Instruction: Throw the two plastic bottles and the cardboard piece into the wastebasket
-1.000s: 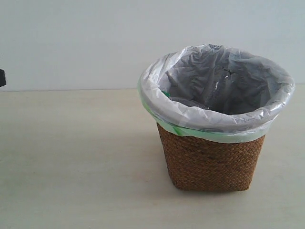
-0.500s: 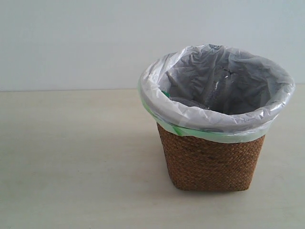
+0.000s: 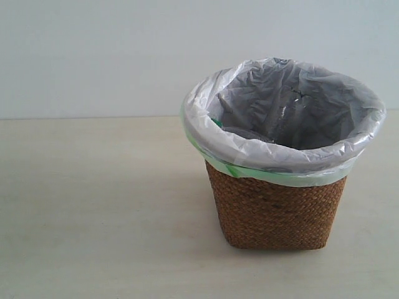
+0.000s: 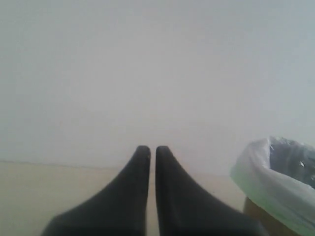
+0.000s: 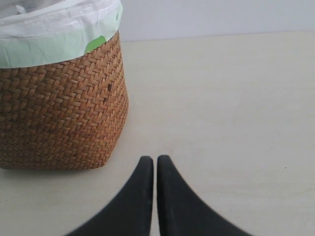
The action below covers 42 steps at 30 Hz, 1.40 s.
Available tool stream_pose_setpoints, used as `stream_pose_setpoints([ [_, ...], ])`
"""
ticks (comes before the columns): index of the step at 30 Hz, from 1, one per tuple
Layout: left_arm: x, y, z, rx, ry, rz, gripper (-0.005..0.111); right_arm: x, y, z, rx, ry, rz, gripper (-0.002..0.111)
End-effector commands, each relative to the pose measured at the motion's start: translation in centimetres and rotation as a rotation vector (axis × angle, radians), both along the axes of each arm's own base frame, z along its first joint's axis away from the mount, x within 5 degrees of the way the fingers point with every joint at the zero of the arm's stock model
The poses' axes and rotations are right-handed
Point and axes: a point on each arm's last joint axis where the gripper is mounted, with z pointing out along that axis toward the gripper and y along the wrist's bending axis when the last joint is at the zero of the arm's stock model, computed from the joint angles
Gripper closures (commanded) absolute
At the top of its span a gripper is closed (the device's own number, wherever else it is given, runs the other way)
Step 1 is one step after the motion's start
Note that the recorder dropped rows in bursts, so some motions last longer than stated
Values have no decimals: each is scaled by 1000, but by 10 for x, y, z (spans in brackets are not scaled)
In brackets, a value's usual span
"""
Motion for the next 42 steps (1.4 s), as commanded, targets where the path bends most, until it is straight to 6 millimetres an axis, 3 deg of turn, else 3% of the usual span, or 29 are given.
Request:
stream_pose_setpoints([
  [1,-4,12,-48,-34,-124,137,103,0,0,1,-2,-12,2,108],
  [3,-6,16,-75,-26,-155,186,103,0,0,1,-2,-12,2,108],
  [7,-12,17,-80,11,-132,229,103,0,0,1,-2,-12,2,108],
  [15,-13,10,-120,208,293,166,103,0,0,1,-2,-12,2,108],
  [42,-14,10,-122,215,305,160,103,0,0,1,-2,-12,2,108],
])
